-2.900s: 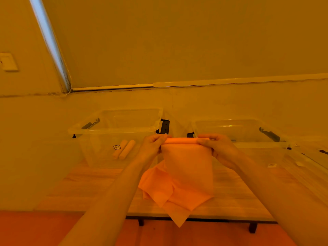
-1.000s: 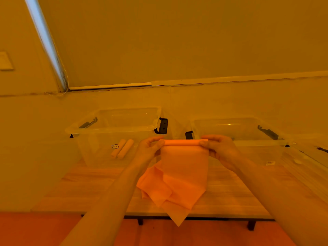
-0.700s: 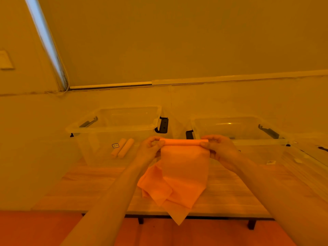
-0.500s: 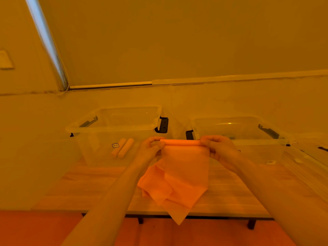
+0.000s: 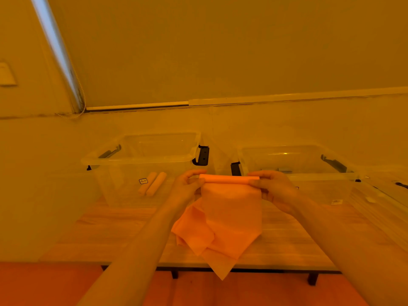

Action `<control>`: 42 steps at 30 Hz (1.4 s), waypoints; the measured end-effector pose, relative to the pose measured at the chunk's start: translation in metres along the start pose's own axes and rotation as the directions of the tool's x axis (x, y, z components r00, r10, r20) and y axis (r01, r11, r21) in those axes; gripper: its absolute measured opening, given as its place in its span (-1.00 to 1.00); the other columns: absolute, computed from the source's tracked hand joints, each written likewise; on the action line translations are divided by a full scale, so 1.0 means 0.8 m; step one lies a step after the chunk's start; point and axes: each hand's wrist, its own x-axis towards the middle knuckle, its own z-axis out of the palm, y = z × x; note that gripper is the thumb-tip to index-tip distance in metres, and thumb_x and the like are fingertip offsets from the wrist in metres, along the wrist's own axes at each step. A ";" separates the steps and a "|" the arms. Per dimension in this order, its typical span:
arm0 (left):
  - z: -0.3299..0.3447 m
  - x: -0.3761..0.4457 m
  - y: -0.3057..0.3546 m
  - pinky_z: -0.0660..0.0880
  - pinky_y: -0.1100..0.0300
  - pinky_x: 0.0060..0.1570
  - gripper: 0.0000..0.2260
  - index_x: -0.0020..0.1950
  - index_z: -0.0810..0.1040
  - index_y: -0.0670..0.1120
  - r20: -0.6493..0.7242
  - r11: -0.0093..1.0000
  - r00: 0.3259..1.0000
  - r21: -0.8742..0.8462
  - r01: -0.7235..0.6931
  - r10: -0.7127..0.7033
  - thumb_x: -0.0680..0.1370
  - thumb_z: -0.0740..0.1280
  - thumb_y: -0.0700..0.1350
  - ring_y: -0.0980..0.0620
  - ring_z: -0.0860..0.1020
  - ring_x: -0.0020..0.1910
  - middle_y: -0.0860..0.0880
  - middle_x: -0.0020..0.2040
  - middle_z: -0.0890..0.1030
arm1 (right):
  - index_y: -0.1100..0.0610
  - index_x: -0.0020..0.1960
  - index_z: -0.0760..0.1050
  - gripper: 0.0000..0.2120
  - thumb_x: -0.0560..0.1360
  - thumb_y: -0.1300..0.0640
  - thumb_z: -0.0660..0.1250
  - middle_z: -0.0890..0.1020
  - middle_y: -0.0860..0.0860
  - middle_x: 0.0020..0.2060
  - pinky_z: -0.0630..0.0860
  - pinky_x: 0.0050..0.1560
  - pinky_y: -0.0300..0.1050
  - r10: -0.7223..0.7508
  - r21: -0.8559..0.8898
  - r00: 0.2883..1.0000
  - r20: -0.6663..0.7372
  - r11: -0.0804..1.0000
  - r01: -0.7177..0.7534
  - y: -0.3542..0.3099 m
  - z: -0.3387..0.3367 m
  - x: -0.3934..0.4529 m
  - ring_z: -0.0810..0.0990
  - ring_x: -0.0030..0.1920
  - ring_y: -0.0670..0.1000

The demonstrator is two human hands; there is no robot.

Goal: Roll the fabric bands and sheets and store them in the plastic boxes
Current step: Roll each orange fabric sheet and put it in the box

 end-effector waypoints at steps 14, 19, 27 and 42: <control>0.004 0.003 0.000 0.55 0.33 -0.22 -0.80 0.14 0.57 -0.06 -0.025 1.000 1.000 -0.026 0.002 -0.003 0.53 0.34 -0.21 0.05 0.59 0.00 -0.05 0.10 0.59 | 0.25 0.21 0.54 -0.69 0.47 0.24 0.39 0.61 0.15 0.04 0.59 -0.09 -0.13 -0.006 -0.023 0.999 -0.033 1.000 0.006 0.004 -0.001 0.005 0.61 0.03 0.09; 0.001 0.004 -0.003 0.58 0.27 -0.13 -0.75 0.17 0.56 -0.05 -0.021 0.999 0.999 0.008 0.041 -0.041 0.50 0.39 -0.21 0.01 0.59 0.05 -0.06 0.13 0.58 | 0.27 0.22 0.51 -0.68 0.48 0.29 0.36 0.61 0.17 0.02 0.60 -0.11 -0.13 0.020 -0.003 0.999 -0.037 1.000 -0.020 0.004 -0.002 0.005 0.62 0.00 0.09; 0.001 0.000 -0.007 0.53 0.22 -0.20 -0.92 0.01 0.53 0.04 0.038 0.999 0.999 0.039 0.011 -0.013 0.54 0.33 -0.12 -0.07 0.57 0.03 -0.13 0.14 0.55 | 0.13 0.16 0.55 -0.75 0.51 0.31 0.33 0.59 0.10 0.03 0.56 -0.23 -0.18 -0.001 -0.004 1.000 0.006 1.000 0.001 0.005 0.001 0.003 0.59 -0.02 0.04; 0.002 0.004 -0.014 0.57 0.20 -0.13 -0.79 0.19 0.52 0.03 -0.001 0.999 1.000 0.036 -0.020 0.020 0.56 0.33 -0.11 -0.06 0.57 0.07 -0.09 0.15 0.55 | 0.17 0.13 0.57 -0.76 0.46 0.26 0.40 0.60 0.09 0.00 0.59 -0.08 -0.10 -0.006 -0.005 1.000 -0.020 1.000 0.006 0.011 0.008 0.003 0.60 0.03 0.09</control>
